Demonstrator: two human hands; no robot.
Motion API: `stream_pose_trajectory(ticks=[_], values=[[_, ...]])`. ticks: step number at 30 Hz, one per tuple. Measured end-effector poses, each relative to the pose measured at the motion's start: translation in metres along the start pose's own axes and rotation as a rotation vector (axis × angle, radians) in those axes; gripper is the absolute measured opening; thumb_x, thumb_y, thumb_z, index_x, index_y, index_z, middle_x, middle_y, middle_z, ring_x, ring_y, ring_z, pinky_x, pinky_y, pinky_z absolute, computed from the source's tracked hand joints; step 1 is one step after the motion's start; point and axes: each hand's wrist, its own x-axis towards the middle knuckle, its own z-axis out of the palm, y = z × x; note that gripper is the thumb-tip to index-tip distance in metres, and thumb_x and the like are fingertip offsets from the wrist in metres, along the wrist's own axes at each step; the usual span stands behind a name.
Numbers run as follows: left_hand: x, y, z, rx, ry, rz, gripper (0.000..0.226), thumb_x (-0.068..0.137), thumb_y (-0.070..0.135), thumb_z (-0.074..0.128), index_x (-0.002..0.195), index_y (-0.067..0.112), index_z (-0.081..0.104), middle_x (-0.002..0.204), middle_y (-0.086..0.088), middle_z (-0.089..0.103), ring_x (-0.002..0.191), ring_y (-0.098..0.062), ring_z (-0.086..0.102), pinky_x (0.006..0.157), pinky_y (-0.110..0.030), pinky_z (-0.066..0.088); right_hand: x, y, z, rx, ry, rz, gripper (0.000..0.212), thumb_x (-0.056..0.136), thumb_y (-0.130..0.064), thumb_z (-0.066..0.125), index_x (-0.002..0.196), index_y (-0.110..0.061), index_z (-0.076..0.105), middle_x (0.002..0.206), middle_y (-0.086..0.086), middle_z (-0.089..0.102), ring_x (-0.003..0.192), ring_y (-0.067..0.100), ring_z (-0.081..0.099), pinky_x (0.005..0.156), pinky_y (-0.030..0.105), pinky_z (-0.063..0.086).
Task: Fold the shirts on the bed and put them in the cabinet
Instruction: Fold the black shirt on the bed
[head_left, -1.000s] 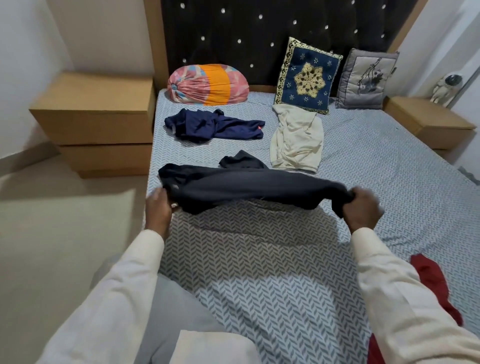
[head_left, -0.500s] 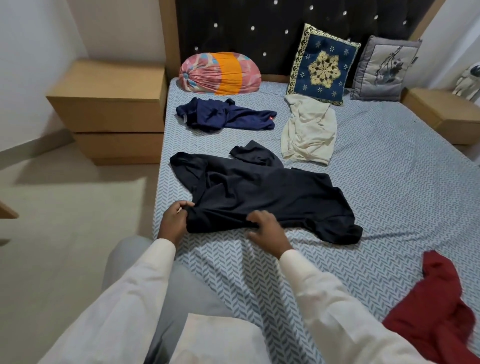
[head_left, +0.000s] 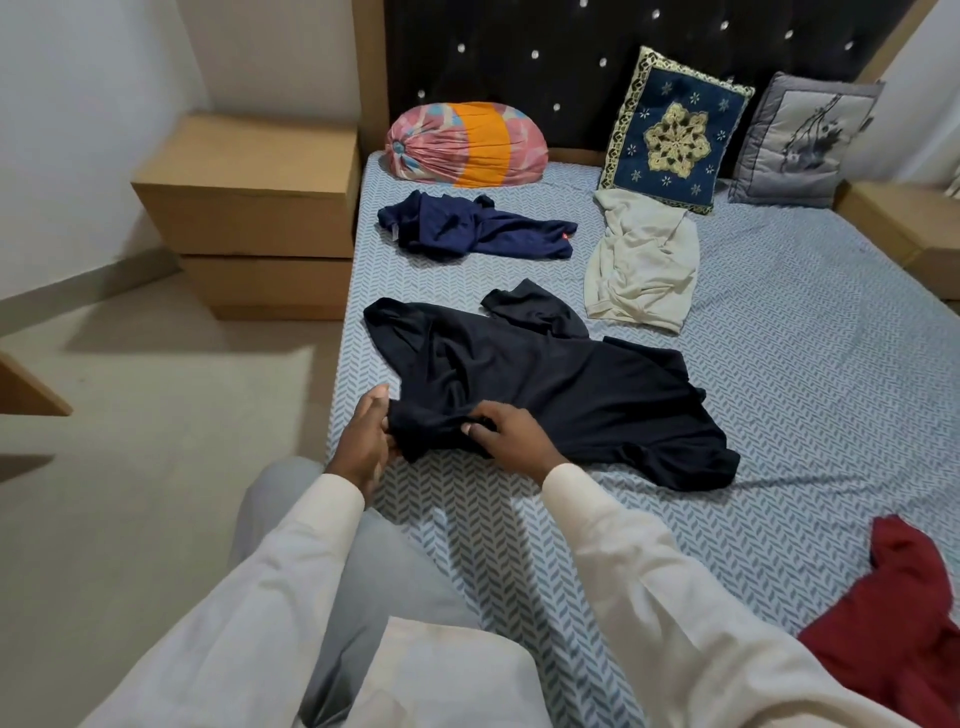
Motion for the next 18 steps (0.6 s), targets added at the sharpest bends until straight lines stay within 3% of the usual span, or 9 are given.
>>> stream_pose_trajectory(ticks=[3, 7, 9, 11, 14, 16, 18], values=[[-0.002, -0.001, -0.001, 0.148, -0.067, -0.005, 0.058, 0.099, 0.049, 0.051, 0.151, 0.039, 0.026, 0.147, -0.007, 0.048, 0.121, -0.023, 0.059, 0.093, -0.038, 0.053, 0.004, 0.001, -0.006, 0.056, 0.005, 0.026, 0.016, 0.088, -0.050, 0.059, 0.084, -0.034, 0.061, 0.081, -0.011, 0.066, 0.080, 0.013, 0.065, 0.077, 0.041, 0.058], [-0.014, -0.003, 0.004, 0.292, -0.213, 0.029, 0.085, 0.093, 0.005, 0.064, 0.155, 0.033, 0.013, 0.129, -0.014, 0.059, 0.107, -0.018, 0.063, 0.070, -0.012, 0.053, 0.007, 0.000, -0.009, 0.138, 0.007, 0.108, 0.032, 0.091, -0.049, 0.060, 0.073, -0.023, 0.058, 0.067, -0.007, 0.061, 0.071, 0.018, 0.066, 0.069, 0.048, 0.061], [-0.012, -0.007, 0.001, 0.329, -0.282, 0.044, 0.089, 0.091, -0.005, 0.063, 0.155, 0.032, 0.015, 0.130, -0.015, 0.059, 0.110, -0.018, 0.064, 0.077, -0.014, 0.053, 0.007, -0.003, -0.010, 0.182, -0.009, 0.147, 0.038, 0.092, -0.051, 0.059, 0.068, -0.022, 0.056, 0.066, -0.004, 0.059, 0.069, 0.018, 0.065, 0.065, 0.048, 0.061], [-0.013, -0.005, -0.002, 0.361, -0.274, 0.058, 0.083, 0.091, -0.006, 0.062, 0.154, 0.032, 0.023, 0.128, -0.017, 0.063, 0.109, -0.018, 0.067, 0.084, -0.021, 0.054, 0.006, -0.007, -0.010, 0.208, -0.029, 0.169, 0.038, 0.093, -0.053, 0.058, 0.069, -0.023, 0.058, 0.069, -0.002, 0.061, 0.073, 0.021, 0.067, 0.063, 0.046, 0.062], [-0.016, -0.001, -0.001, 0.362, -0.152, 0.124, 0.054, 0.096, 0.001, 0.056, 0.140, 0.027, 0.041, 0.102, -0.012, 0.072, 0.085, -0.008, 0.071, 0.074, -0.020, 0.052, 0.006, -0.011, -0.011, 0.227, -0.071, 0.184, 0.030, 0.094, -0.050, 0.058, 0.081, -0.025, 0.066, 0.083, -0.001, 0.067, 0.084, 0.021, 0.069, 0.062, 0.037, 0.063], [-0.017, 0.002, -0.002, 0.308, -0.060, 0.187, 0.034, 0.099, 0.007, 0.054, 0.129, 0.022, 0.049, 0.087, -0.008, 0.071, 0.076, -0.008, 0.068, 0.074, -0.030, 0.053, 0.007, -0.010, -0.009, 0.209, -0.107, 0.182, 0.024, 0.093, -0.044, 0.063, 0.095, -0.021, 0.067, 0.092, 0.000, 0.068, 0.087, 0.020, 0.068, 0.061, 0.034, 0.062], [-0.017, 0.003, -0.005, 0.238, 0.011, 0.193, 0.021, 0.099, 0.010, 0.053, 0.120, 0.015, 0.054, 0.089, -0.013, 0.070, 0.081, -0.017, 0.067, 0.083, -0.045, 0.054, 0.005, -0.012, -0.008, 0.191, -0.121, 0.134, 0.022, 0.086, -0.033, 0.074, 0.101, -0.021, 0.064, 0.094, -0.003, 0.066, 0.084, 0.016, 0.066, 0.060, 0.028, 0.058]])
